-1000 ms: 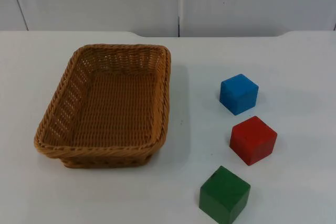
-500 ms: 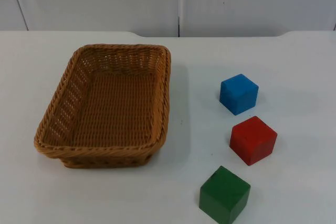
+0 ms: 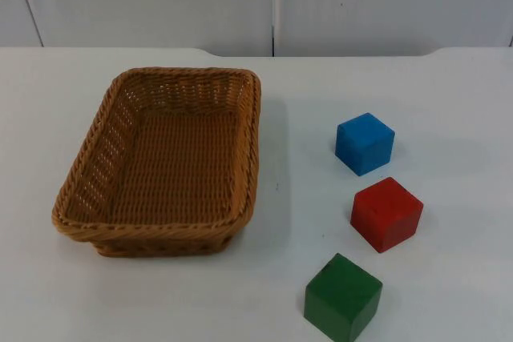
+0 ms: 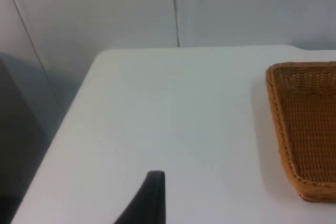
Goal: Pick up one cube with each hand and place exactly two cubes into the same basket, leaving the remaining cube outside.
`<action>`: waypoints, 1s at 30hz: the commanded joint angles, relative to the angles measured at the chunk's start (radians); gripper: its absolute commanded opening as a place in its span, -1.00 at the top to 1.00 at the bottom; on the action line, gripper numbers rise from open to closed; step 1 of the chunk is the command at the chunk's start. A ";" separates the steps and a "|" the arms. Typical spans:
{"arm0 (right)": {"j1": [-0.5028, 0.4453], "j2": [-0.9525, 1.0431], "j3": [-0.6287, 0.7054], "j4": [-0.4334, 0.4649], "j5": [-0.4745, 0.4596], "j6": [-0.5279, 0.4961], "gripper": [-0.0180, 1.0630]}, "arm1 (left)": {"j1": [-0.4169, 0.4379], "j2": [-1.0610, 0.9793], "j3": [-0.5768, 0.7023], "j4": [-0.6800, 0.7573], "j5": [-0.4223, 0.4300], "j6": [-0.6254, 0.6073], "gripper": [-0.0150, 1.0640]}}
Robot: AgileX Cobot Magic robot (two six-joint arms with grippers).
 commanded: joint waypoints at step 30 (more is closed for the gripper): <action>-0.005 0.515 -0.178 0.002 -0.066 -0.080 -0.94 | 0.002 0.294 -0.236 -0.121 0.004 0.029 -0.82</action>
